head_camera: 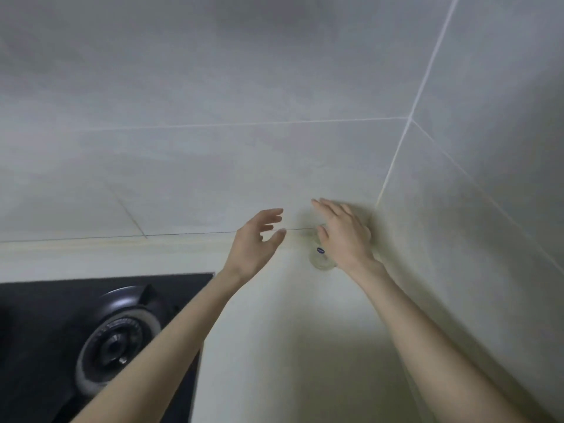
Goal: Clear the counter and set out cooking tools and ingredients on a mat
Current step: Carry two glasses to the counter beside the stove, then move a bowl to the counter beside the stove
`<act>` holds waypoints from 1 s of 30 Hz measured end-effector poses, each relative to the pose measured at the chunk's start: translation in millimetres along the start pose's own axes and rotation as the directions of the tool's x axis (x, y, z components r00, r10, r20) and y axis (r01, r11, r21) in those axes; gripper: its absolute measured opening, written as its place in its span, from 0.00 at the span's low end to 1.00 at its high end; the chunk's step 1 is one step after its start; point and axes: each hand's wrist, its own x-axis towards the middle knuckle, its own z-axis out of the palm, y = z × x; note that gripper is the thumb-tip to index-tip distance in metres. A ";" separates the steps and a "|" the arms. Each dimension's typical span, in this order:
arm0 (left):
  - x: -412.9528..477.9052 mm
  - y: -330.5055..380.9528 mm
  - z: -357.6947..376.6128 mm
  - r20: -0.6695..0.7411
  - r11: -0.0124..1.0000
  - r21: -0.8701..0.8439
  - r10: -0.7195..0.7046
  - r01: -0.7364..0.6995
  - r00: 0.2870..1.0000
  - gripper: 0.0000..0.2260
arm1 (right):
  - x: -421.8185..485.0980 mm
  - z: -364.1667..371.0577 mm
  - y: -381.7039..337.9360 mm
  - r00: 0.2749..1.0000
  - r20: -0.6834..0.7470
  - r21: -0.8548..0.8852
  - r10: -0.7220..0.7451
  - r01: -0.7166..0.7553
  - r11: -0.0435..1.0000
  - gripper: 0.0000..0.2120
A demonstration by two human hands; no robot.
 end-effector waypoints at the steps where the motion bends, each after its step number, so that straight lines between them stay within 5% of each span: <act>1: -9.6 2.1 -11.0 -0.026 1.000 -0.008 0.000 0.000 1.000 0.15 | -2.2 -4.7 -14.4 0.999 -0.023 0.011 -0.032 0.032 0.999 0.26; 13: -204.5 -4.9 -167.5 -0.421 0.989 0.005 -0.131 0.147 0.897 0.15 | -78.7 -4.3 -214.6 0.901 0.014 0.214 -0.433 0.420 0.882 0.22; 19: -343.5 -15.7 -236.8 -0.623 0.966 0.010 -0.195 0.257 0.758 0.15 | -152.9 3.6 -318.3 0.783 0.040 0.290 -0.621 0.585 0.757 0.22; 23: -494.6 -26.2 -292.4 -0.776 0.945 -0.015 -0.218 0.328 0.592 0.15 | -251.0 6.2 -427.9 0.632 0.069 0.398 -0.772 0.692 0.603 0.22; 27: -560.0 -33.9 -307.9 -0.818 0.929 -0.014 -0.224 0.370 0.530 0.15 | -292.2 11.6 -470.0 0.587 0.083 0.451 -0.806 0.699 0.555 0.22; 30: -659.0 -38.9 -329.8 -0.874 0.909 -0.070 -0.254 0.410 0.414 0.15 | -362.7 17.2 -534.5 0.483 0.090 0.489 -0.871 0.741 0.461 0.22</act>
